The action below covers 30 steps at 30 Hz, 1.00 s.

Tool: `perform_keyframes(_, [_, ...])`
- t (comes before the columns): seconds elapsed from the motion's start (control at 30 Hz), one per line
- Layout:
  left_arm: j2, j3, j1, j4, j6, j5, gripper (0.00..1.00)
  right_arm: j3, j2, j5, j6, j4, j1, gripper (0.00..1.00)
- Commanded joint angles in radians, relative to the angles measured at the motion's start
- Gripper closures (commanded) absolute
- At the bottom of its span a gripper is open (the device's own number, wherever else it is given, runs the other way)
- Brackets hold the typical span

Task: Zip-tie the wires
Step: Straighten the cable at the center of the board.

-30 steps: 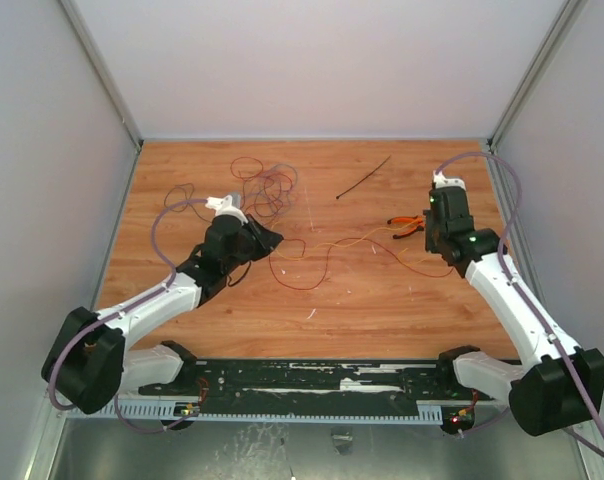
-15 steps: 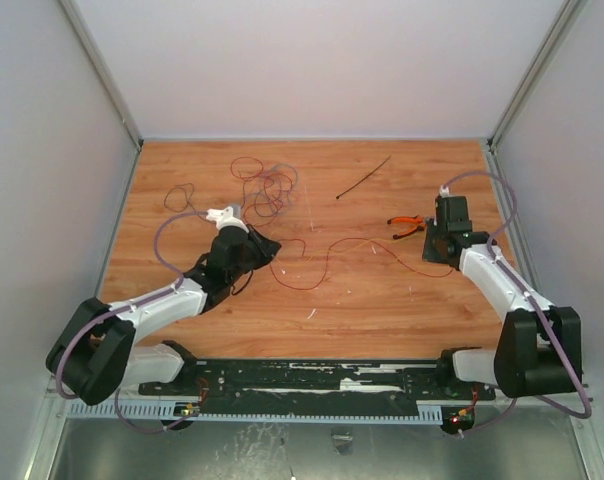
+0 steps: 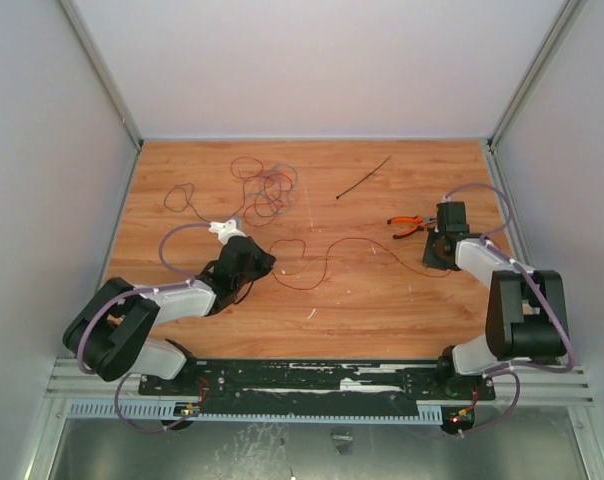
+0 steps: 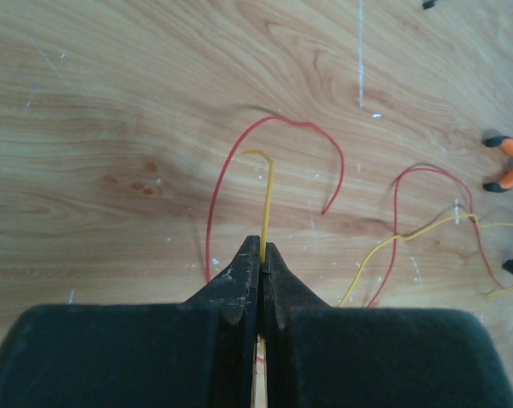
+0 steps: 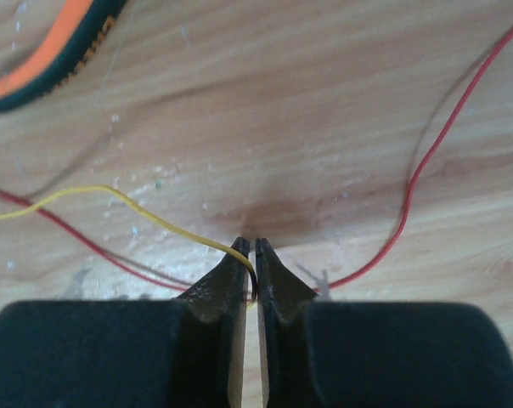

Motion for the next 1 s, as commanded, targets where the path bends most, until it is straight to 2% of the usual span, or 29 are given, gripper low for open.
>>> perform_keyframes(0.0, [0.040,-0.028,-0.015,0.072,-0.005,-0.055,1.00,0.069,0.071,0.104,-0.025,-0.023,-0.012,0.88])
perform_keyframes(0.13, [0.067,-0.043,-0.016,0.087,-0.007,-0.082,1.00,0.140,0.076,0.202,-0.046,-0.080,-0.015,0.71])
perform_keyframes(0.33, [0.055,-0.066,-0.015,0.068,-0.017,-0.131,1.00,0.211,0.069,0.352,-0.078,-0.164,-0.046,0.59])
perform_keyframes(0.63, [0.050,-0.076,-0.007,0.065,-0.022,-0.136,1.00,0.244,0.092,0.418,-0.118,-0.185,-0.154,0.55])
perform_keyframes(0.77, [0.035,-0.062,-0.007,0.053,-0.002,-0.136,1.00,0.246,0.051,0.305,-0.119,-0.174,-0.155,0.53])
perform_keyframes(0.83, [0.019,-0.053,-0.008,0.034,0.010,-0.139,0.88,0.247,0.003,0.211,-0.115,-0.157,-0.154,0.51])
perform_keyframes(0.97, [-0.029,-0.054,-0.008,0.003,0.029,-0.168,0.85,0.250,-0.085,0.034,-0.121,-0.139,-0.151,0.46])
